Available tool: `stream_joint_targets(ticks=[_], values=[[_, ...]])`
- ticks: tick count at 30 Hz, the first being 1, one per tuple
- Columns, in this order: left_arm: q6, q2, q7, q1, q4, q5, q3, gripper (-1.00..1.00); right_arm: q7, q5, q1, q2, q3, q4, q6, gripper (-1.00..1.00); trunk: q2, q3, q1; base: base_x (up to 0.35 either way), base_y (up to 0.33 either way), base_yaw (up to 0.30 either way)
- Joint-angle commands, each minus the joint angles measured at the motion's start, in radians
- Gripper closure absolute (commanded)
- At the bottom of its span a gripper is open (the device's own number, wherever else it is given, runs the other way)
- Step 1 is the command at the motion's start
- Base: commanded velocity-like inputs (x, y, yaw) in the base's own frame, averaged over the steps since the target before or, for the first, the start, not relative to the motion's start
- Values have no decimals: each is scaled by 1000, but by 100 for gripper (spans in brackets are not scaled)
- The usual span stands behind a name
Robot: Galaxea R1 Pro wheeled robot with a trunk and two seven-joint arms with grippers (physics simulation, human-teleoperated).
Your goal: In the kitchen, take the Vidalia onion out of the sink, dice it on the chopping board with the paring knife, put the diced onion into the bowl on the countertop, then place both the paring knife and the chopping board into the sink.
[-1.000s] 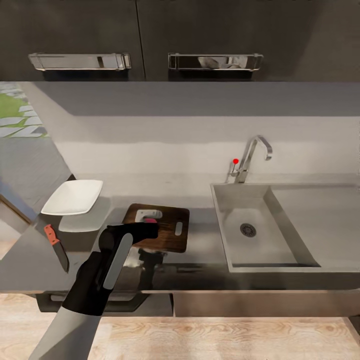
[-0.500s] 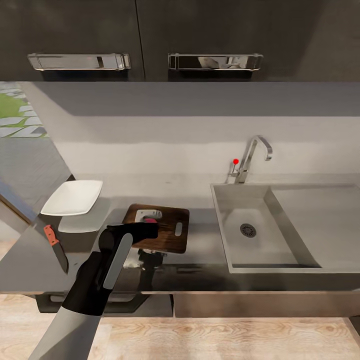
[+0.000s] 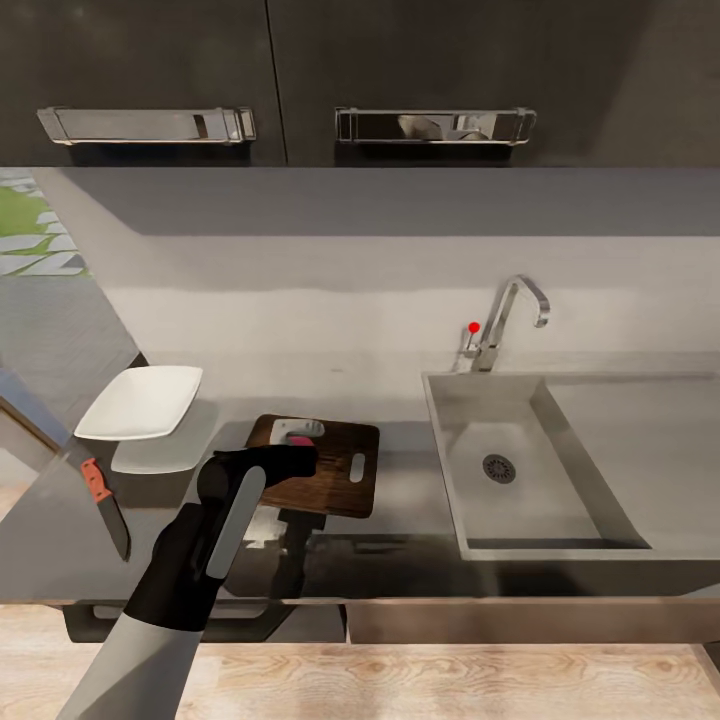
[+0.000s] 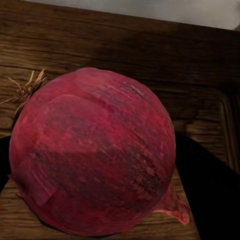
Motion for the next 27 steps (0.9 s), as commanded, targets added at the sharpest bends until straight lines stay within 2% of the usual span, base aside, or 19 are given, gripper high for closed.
stream_joint_targets(ticks=[1,27], values=[[4,0,10,-1,0,9,-1,100,7,10,0,1,-8,-2,-2,-100,-2,-2,1,0,0,0],[-1,1,10,0,-3,8,-1,100,9,11,0,1,-6,-2,-6,-100,-2,-2,1,0,0,0]])
